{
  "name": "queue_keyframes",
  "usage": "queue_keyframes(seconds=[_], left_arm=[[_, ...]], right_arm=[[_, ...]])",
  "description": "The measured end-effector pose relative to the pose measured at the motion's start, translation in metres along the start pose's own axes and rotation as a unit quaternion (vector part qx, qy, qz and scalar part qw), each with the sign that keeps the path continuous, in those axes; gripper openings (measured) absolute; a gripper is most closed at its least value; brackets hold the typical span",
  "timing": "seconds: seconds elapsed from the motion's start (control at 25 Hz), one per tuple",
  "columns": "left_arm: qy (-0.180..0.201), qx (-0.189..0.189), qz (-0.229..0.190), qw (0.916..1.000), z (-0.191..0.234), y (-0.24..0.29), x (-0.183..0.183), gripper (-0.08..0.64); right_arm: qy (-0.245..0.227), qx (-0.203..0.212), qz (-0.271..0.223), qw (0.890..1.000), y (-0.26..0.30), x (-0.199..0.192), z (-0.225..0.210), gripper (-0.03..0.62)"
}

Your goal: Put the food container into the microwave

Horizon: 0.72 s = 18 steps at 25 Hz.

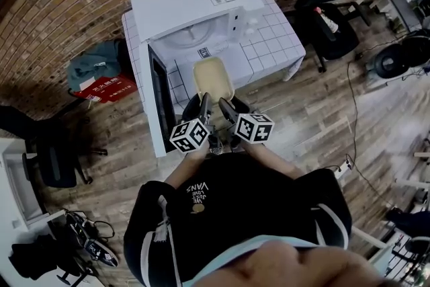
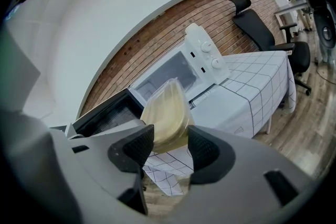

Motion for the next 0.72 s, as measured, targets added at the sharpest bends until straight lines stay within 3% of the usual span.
queue_keyframes(seconds=[0.72], left_arm=[[-0.017,0.067,-0.023,0.9974,0.021,0.056,0.018,0.143]], right_arm=[[-0.027,0.037,0.069,0.997,0.063,0.047,-0.017,0.196]])
Point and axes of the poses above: the fingertips, and each gripper's own axes: y forward along the fingers, z to its left, x out of its top, the point moved 3 cm from there along -y, backward along the fingers, and after that the axes turned 7 degrees about y, right-handed, at the moved point
